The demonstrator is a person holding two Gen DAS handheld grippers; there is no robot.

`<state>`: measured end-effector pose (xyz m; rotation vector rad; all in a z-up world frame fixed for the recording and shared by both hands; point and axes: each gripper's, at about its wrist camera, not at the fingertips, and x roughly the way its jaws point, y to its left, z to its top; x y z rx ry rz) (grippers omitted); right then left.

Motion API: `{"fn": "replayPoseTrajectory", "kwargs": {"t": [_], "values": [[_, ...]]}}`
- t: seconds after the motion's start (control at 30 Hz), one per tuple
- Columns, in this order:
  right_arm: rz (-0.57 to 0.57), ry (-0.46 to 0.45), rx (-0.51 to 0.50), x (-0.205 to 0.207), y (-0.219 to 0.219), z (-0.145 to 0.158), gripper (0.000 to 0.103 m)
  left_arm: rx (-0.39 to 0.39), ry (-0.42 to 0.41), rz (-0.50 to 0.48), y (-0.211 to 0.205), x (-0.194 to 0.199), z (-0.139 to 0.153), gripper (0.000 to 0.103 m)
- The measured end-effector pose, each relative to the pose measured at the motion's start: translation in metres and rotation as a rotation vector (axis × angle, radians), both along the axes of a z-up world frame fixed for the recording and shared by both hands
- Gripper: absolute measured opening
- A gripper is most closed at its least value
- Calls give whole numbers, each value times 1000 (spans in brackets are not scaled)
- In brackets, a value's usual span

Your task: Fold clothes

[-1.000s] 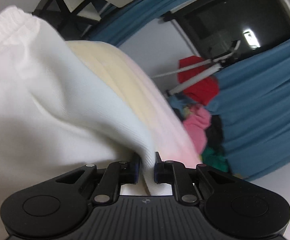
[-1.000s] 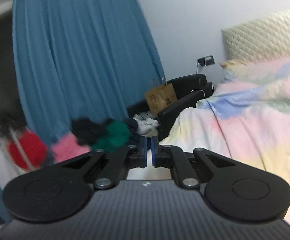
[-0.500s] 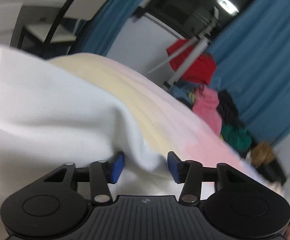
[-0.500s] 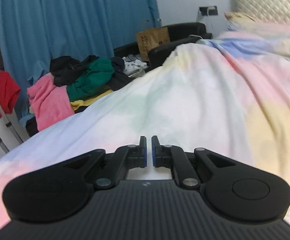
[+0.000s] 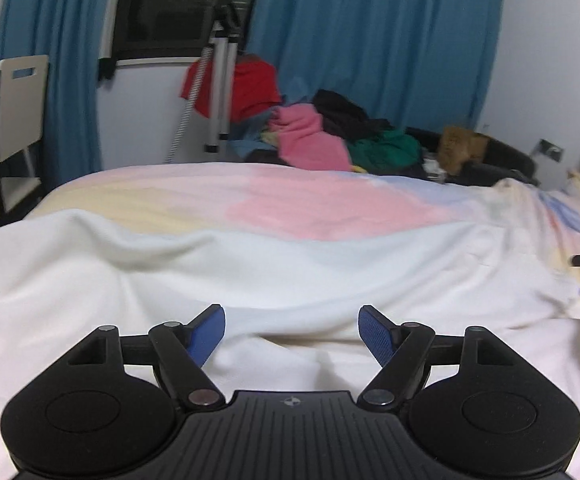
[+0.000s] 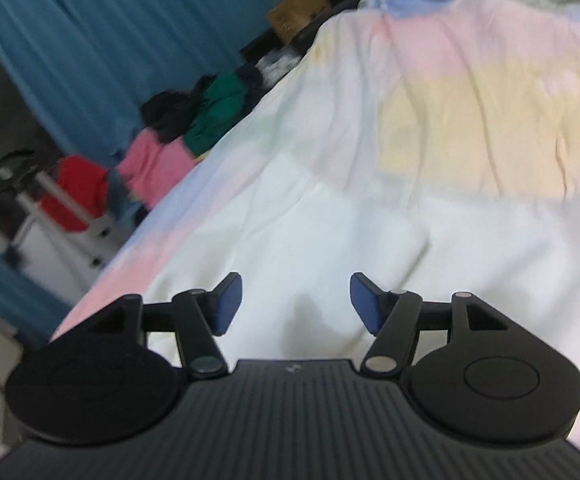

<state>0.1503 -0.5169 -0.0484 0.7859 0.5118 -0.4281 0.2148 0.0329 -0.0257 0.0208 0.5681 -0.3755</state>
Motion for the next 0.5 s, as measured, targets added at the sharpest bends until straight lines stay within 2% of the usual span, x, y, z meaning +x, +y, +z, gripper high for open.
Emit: {"fn": "replayPoseTrajectory", "kwargs": {"t": [0.17,0.27,0.37,0.4,0.47,0.5], "values": [[93,17,40,12,18,-8,63,89,-38,1,-9,-11,-12,75],[108,15,72,21,25,-12,63,176,-60,5,-20,-2,-29,70],[137,15,70,30,36,-14,63,218,-92,15,-30,15,-42,67],[151,16,65,33,40,-15,63,232,-107,27,-31,22,-45,63],[169,15,58,37,48,-15,63,232,-111,44,-34,32,-47,35],[174,10,54,39,50,-15,63,216,-110,52,-32,34,-45,27]]}}
